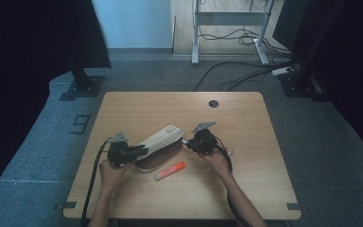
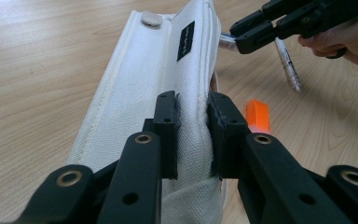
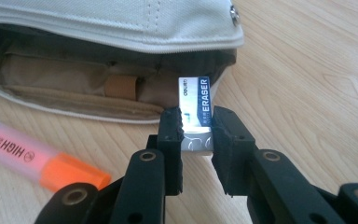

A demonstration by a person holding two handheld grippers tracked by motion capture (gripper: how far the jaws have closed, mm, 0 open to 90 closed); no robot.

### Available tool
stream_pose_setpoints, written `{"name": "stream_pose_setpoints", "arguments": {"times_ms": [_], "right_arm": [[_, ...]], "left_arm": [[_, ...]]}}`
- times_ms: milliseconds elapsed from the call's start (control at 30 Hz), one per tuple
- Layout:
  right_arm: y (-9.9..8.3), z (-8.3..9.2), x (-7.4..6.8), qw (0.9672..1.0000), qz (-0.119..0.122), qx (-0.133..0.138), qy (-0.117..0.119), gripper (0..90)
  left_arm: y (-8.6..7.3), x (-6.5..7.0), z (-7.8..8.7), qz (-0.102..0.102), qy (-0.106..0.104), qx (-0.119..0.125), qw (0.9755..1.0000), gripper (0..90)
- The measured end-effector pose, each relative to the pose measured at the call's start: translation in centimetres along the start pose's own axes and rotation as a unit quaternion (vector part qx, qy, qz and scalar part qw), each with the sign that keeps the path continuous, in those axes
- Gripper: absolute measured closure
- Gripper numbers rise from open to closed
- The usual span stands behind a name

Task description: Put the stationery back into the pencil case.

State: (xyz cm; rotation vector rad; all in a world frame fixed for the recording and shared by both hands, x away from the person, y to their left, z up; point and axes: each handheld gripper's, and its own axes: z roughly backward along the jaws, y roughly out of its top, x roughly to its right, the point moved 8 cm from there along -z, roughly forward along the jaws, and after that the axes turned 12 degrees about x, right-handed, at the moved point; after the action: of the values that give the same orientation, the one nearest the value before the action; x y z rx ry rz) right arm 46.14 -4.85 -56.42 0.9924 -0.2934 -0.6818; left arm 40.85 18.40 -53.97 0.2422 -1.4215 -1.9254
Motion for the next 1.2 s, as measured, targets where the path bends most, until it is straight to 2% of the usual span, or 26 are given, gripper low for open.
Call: {"name": "stream_pose_setpoints", "arguments": {"times_ms": [233, 1000, 1200], "right_arm": [[0.6, -1.5, -0.6, 1.0, 0.007, -0.003, 0.004, 71.9], [0.9, -4.6, -0.7, 0.9997, 0.017, -0.015, -0.001, 71.8], [1.0, -5.5, -0.7, 0.9998, 0.01, -0.013, -0.006, 71.6]], "left_arm": [[0.0, 0.0, 0.0, 0.0, -0.001, 0.002, 1.0, 74.5], [0.1, 0.3, -0.1, -0.001, -0.007, 0.003, 1.0, 74.4], [0.1, 0.4, -0.2, -0.003, -0.01, 0.002, 0.9999, 74.4]]}}
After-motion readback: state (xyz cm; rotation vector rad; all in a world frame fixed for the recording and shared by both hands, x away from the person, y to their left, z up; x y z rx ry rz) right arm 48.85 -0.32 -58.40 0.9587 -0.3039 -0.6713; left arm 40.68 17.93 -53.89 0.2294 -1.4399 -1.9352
